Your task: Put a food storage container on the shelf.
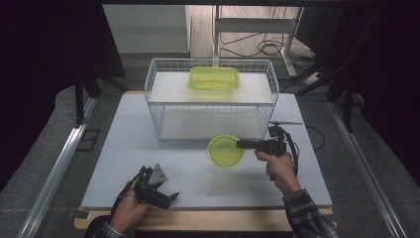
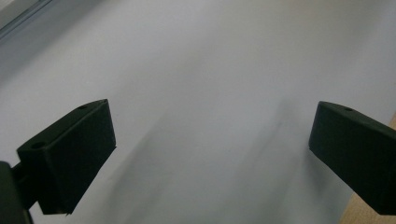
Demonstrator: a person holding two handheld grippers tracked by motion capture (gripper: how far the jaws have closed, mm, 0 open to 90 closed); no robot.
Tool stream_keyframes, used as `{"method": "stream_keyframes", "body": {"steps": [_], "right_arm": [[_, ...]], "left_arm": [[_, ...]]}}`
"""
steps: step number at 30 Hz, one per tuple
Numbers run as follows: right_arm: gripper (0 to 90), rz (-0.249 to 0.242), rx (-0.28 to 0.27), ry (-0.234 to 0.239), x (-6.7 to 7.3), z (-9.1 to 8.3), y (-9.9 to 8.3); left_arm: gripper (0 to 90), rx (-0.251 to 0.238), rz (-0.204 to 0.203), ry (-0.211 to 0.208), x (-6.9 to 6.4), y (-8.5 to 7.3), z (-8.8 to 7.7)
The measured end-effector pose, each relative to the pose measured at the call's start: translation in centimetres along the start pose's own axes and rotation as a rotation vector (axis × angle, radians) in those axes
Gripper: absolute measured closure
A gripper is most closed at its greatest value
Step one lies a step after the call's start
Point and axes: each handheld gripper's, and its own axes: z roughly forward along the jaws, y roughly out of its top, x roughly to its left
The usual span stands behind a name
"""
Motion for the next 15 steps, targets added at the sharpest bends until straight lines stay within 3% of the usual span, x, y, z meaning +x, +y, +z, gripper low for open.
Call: {"method": "stream_keyframes", "body": {"steps": [15], "right_arm": [[81.5,-0.022,-0.058,0.01,1.7,-1.3,2.2]], "left_arm": [[0.4,-0.014,-0.031,-0.009,0.3,0.0,-0.2]]}}
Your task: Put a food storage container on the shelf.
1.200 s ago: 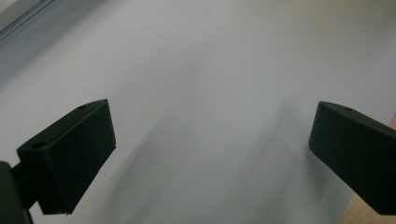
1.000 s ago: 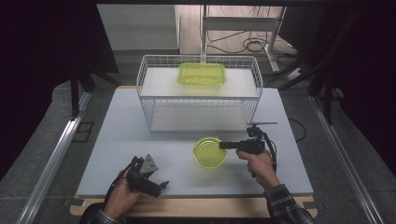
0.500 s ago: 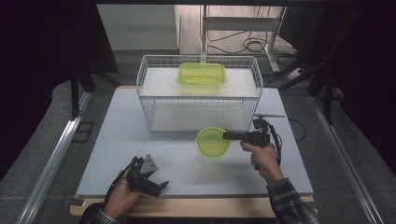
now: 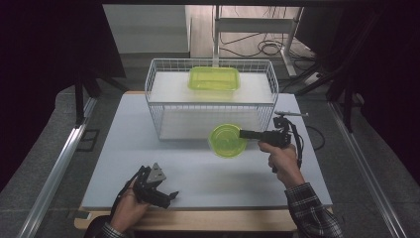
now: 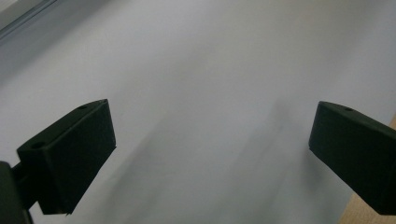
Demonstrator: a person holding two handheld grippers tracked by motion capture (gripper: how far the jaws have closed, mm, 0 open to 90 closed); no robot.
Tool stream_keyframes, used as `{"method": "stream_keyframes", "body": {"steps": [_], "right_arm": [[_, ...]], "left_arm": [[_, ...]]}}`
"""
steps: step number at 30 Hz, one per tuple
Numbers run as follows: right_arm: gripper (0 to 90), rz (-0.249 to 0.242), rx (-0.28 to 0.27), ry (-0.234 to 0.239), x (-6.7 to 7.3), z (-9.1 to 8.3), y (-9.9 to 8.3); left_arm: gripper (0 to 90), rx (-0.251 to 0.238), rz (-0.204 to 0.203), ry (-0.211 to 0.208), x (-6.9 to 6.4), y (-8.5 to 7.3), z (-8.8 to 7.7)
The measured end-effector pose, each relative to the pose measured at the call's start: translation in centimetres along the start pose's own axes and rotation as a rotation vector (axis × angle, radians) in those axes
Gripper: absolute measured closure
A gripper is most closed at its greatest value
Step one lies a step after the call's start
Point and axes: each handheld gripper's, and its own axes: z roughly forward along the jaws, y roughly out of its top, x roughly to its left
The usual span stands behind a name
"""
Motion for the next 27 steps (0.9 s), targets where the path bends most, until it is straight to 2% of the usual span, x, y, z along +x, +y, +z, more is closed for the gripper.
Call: {"method": "stream_keyframes", "body": {"steps": [16,27], "right_arm": [[81.5,-0.016,-0.044,0.018,1.6,-1.1,2.0],[81.5,-0.038,-0.074,0.018,3.5,-1.8,4.0]], "left_arm": [[0.4,0.003,0.003,0.002,0.0,0.0,0.0],[0.1,0.003,-0.008,0.003,0.2,0.0,0.0]]}}
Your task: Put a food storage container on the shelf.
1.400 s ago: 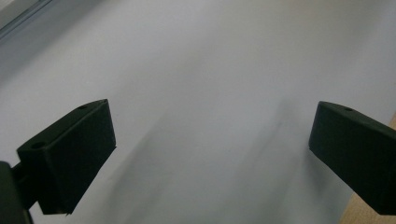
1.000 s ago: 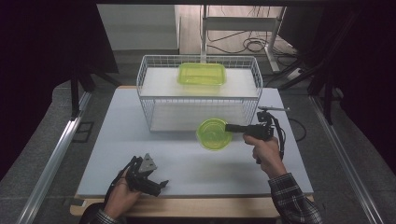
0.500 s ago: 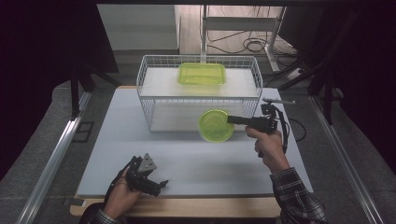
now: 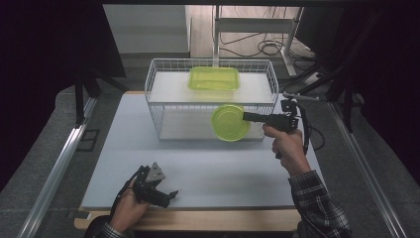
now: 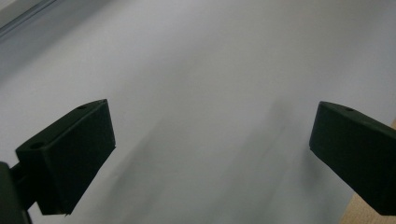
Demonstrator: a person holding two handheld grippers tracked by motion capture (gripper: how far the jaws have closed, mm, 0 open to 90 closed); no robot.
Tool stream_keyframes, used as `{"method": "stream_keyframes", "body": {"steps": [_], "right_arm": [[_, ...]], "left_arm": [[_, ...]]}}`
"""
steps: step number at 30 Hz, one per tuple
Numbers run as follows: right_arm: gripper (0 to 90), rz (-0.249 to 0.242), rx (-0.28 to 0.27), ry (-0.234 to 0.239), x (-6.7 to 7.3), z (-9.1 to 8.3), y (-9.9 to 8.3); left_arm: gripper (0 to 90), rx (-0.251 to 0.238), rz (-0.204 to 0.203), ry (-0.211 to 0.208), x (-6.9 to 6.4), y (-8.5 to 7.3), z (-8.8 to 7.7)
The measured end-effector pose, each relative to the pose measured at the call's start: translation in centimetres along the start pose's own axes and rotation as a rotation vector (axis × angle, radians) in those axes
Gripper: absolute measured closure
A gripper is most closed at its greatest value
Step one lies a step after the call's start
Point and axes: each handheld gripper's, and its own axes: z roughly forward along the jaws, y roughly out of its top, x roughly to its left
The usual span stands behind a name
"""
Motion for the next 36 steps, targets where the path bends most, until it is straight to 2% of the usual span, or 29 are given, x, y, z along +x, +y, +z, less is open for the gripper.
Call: {"method": "stream_keyframes", "body": {"steps": [21,36], "right_arm": [[81.5,-0.032,-0.071,0.008,3.1,0.1,4.8],[81.5,-0.05,-0.136,-0.035,4.8,1.4,8.4]], "left_arm": [[0.0,-0.002,-0.01,0.0,0.1,0.0,-0.1],[0.1,-0.004,-0.016,-0.001,0.1,0.0,-0.1]]}}
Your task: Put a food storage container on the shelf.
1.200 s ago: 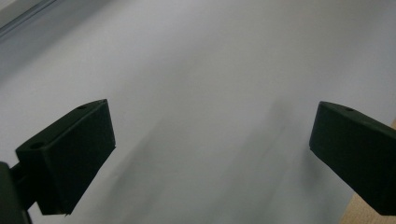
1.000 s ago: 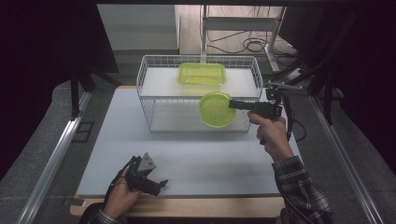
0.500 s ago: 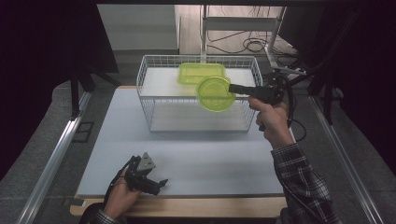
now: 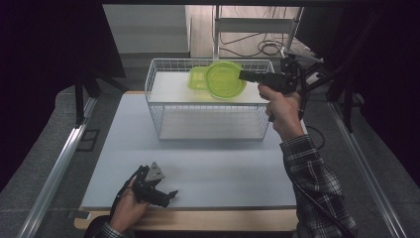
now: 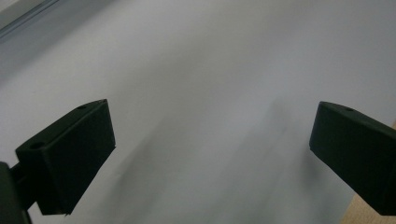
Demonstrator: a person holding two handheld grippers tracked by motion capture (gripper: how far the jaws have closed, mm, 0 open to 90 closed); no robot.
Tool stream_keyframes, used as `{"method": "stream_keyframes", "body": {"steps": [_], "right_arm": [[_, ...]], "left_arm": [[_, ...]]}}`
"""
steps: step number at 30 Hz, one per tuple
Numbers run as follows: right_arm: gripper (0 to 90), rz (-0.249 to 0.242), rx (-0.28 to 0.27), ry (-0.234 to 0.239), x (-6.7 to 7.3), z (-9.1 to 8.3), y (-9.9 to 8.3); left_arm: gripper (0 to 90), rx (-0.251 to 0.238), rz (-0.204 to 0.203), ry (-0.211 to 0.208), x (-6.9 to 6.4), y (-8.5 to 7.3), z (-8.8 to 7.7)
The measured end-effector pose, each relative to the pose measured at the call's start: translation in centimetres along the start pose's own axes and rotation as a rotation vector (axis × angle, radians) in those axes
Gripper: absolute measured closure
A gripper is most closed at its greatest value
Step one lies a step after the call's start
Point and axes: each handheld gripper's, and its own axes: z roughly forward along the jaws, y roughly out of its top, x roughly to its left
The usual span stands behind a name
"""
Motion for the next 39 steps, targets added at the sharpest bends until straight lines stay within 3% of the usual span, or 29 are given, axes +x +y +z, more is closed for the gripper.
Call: {"method": "stream_keyframes", "body": {"steps": [16,30,39], "right_arm": [[81.5,0.009,-0.039,-0.068,-0.2,2.6,1.9],[81.4,0.021,-0.05,-0.126,-0.9,5.0,2.4],[79.4,-0.006,-0.053,-0.206,-0.5,5.8,2.4]], "left_arm": [[0.1,0.004,0.001,-0.002,0.0,0.0,0.0],[0.2,0.007,0.005,-0.001,0.0,-0.1,0.0],[0.2,0.008,0.008,-0.001,0.0,-0.1,0.1]]}}
